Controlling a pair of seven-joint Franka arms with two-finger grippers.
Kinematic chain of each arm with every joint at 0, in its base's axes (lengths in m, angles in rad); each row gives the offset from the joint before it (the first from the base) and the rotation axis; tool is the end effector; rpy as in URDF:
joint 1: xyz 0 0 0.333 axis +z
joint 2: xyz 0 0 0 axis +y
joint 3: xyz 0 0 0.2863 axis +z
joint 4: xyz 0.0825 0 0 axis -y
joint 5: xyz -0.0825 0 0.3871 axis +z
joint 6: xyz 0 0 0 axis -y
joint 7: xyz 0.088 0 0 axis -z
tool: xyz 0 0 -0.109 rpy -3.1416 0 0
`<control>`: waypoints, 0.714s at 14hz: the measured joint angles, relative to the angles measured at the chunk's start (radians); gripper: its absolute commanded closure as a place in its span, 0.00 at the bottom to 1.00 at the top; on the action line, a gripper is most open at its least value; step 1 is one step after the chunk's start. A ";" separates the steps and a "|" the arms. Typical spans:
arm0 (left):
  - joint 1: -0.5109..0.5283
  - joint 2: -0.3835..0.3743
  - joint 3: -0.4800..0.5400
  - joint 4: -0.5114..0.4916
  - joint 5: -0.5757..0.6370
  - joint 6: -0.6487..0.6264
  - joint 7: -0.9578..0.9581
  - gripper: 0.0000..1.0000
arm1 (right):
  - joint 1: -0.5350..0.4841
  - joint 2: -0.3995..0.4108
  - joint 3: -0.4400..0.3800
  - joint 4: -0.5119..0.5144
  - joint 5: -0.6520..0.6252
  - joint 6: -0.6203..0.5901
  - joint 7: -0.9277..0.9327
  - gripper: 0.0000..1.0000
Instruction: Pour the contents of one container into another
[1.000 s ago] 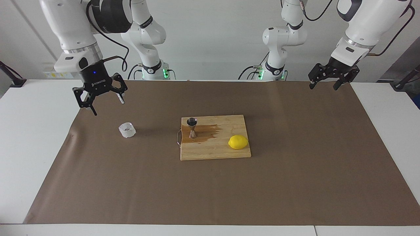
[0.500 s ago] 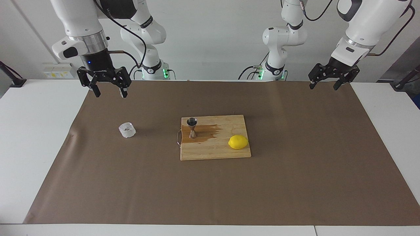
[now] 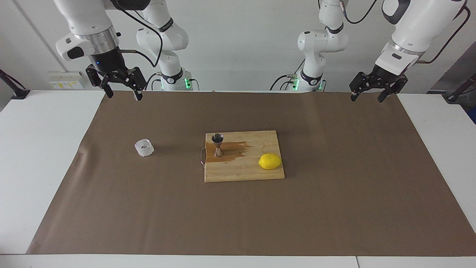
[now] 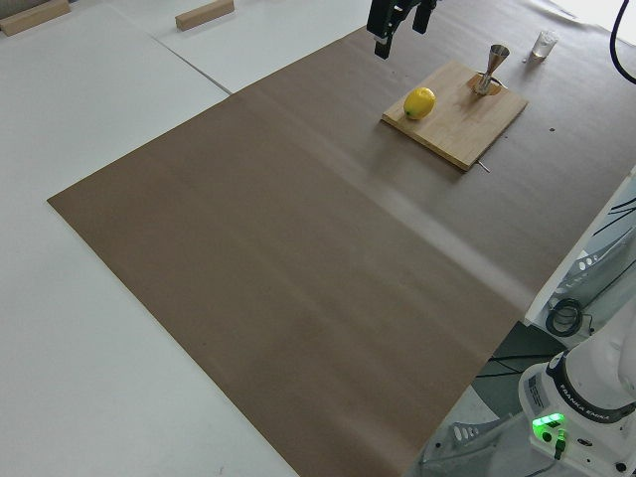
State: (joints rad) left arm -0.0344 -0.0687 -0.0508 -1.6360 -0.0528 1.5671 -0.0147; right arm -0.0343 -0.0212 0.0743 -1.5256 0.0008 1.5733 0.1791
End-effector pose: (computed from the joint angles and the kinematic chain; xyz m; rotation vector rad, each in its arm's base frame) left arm 0.5349 -0.0523 0.5992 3.0904 -0.1091 -0.0042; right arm 0.5520 0.0226 0.6263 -3.1254 0.2176 -0.1074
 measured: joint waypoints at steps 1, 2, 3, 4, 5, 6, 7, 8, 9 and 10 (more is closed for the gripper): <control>0.000 0.000 0.000 0.000 0.000 0.000 0.000 0.00 | -0.002 0.000 -0.001 0.000 0.000 -0.006 0.000 0.00; 0.000 0.000 0.000 0.000 0.000 0.000 0.000 0.00 | -0.006 0.000 -0.003 0.000 0.000 -0.014 0.000 0.00; 0.000 0.000 0.000 0.000 0.000 0.000 0.000 0.00 | -0.011 0.000 -0.005 0.000 0.000 -0.023 0.000 0.00; 0.000 0.000 0.000 0.000 0.000 0.000 0.000 0.00 | -0.014 0.000 -0.008 0.000 0.000 -0.028 0.001 0.00; 0.000 0.000 0.000 0.000 0.000 0.000 0.000 0.00 | -0.019 -0.001 -0.011 0.000 0.000 -0.035 0.001 0.00; 0.000 0.000 0.000 0.000 0.000 0.000 0.000 0.00 | -0.025 -0.003 -0.011 -0.002 0.000 -0.047 0.001 0.00; 0.000 0.000 0.000 0.000 0.000 0.000 0.000 0.00 | -0.025 -0.008 -0.012 -0.008 0.000 -0.060 0.001 0.00; 0.000 0.000 0.000 0.000 0.000 0.000 0.000 0.00 | -0.024 -0.014 -0.012 -0.013 0.000 -0.070 0.001 0.00; 0.000 0.000 0.000 0.000 0.000 0.000 0.000 0.00 | -0.023 -0.020 -0.011 -0.018 0.000 -0.074 0.001 0.00; 0.000 0.000 0.000 0.000 0.000 0.000 0.000 0.00 | -0.021 -0.025 -0.010 -0.022 0.000 -0.075 0.001 0.00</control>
State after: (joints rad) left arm -0.0344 -0.0687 -0.0508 -1.6360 -0.0528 1.5671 -0.0147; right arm -0.0554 -0.0458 0.0639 -1.5475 0.0005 1.4986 0.1797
